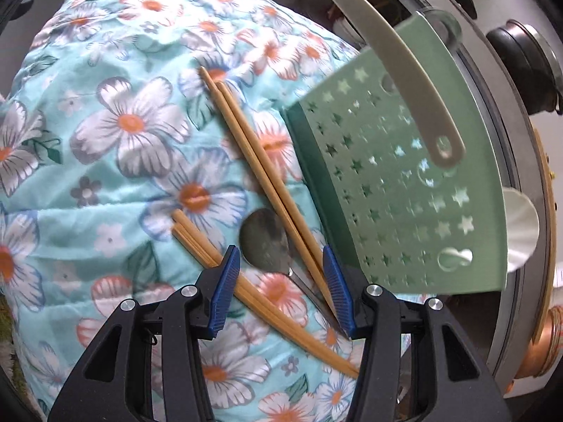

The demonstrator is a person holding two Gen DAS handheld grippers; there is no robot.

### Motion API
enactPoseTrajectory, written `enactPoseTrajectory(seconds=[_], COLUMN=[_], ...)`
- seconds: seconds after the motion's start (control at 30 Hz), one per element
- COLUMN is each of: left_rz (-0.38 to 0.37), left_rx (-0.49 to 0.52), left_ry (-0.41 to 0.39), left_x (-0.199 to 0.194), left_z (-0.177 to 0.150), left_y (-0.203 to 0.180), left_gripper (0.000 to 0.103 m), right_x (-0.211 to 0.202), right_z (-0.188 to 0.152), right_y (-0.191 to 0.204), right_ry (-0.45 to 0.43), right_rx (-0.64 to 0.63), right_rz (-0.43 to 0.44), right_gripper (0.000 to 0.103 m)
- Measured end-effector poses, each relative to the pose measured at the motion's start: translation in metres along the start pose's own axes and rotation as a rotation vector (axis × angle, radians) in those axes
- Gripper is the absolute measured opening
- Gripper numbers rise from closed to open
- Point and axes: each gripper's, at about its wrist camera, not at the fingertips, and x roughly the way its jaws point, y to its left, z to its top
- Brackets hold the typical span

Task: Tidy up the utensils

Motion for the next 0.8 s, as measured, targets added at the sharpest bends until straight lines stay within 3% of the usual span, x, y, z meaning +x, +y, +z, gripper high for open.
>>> enactPoseTrajectory(seconds=[0.17, 0.37, 0.47, 0.53, 0.8], left_rz=[0.000, -0.006, -0.015, -0.026, -0.037], left_rx=[-0.005, -0.008, -0.004, -0.003, 0.003], left_ry=[-0.002, -0.012, -0.019, -0.031, -0.088], left_x=[-0.001, -0.002, -0.005, -0.008, -0.026], left_z=[-0.001, 0.000, 0.001, 0.003, 0.015], left_y=[0.004, 0.006, 0.005, 0.004, 0.003], left_gripper=[0.003, 0.003, 0.003, 0.003, 0.003], right_x=[0.003, -0.001, 0.001, 0.001, -0.015], right_z=[0.012, 0.021, 0.018, 0.019, 0.026], right_y=[0.017, 0.045, 0.054, 0.060, 0.048], right_ry=[0.001, 0.002, 0.008, 0.014, -0.040], right_rx=[0.007, 0.045, 0.106, 0.142, 0.305], right_rz=[-0.047, -0.133, -0.123, -0.124, -0.160], right_gripper=[0.049, 0.039, 0.016, 0.007, 0.004])
